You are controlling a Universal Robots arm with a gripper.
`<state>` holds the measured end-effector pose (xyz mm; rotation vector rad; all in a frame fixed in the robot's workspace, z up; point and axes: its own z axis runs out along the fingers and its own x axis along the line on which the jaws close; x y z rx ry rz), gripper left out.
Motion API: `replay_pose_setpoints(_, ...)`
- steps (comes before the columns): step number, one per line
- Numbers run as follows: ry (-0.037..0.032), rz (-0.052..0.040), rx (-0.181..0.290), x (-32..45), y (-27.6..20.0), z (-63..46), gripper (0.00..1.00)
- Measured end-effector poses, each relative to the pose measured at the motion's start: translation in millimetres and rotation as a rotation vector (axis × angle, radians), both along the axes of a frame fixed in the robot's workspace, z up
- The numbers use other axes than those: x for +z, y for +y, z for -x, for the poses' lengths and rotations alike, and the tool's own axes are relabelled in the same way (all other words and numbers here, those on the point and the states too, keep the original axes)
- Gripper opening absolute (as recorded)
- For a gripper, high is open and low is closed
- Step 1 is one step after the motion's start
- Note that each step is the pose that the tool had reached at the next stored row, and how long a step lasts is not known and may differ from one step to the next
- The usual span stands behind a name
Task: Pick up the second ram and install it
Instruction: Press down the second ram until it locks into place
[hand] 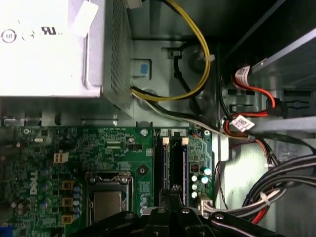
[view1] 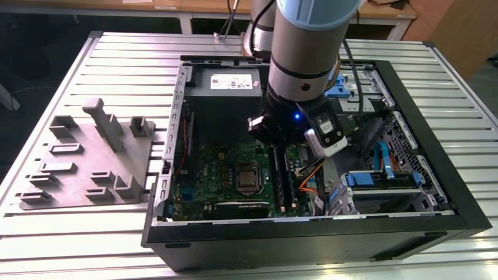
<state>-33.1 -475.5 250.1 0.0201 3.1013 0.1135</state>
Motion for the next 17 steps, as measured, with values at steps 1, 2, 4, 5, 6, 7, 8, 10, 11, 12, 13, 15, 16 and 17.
replay_pose_setpoints(1, 0.0, 0.0025, 0.0, 0.0, -0.9, 0.0, 0.1)
replay_pose_setpoints(2, 0.0001, 0.0042, 0.0, 0.0, -2.0, 0.0, 0.1)
replay_pose_setpoints(4, 0.0, 0.0058, 0.0, 0.0, -5.2, 0.0, 0.1)
replay_pose_setpoints(5, 0.0, 0.0063, 0.0, 0.0, -6.9, 0.0, 0.1)
replay_pose_setpoints(6, 0.0, 0.0066, 0.0, -0.1, -8.7, 0.0, 0.1)
replay_pose_setpoints(7, 0.0, 0.0066, 0.0, -0.2, -10.6, 0.0, 0.1)
replay_pose_setpoints(8, 0.0, 0.0069, 0.0, -0.1, -12.4, 0.0, 0.1)
replay_pose_setpoints(10, 0.0, 0.0071, 0.0, -0.2, -16.2, 0.0, 0.1)
replay_pose_setpoints(11, 0.0, 0.0072, 0.0, -0.3, -17.9, 0.0, 0.1)
replay_pose_setpoints(12, 0.0, 0.0073, 0.0, -0.3, -19.7, 0.0, 0.1)
replay_pose_setpoints(13, 0.0, 0.0075, 0.0, -0.4, -21.5, 0.0, 0.1)
replay_pose_setpoints(15, 0.0, 0.0076, 0.0, -0.5, -25.2, 0.0, 0.1)
replay_pose_setpoints(16, 0.0, 0.0079, 0.0, -0.4, -26.9, 0.0, 0.1)
replay_pose_setpoints(17, 0.0, 0.008, 0.0, -0.4, -28.6, 0.0, 0.1)
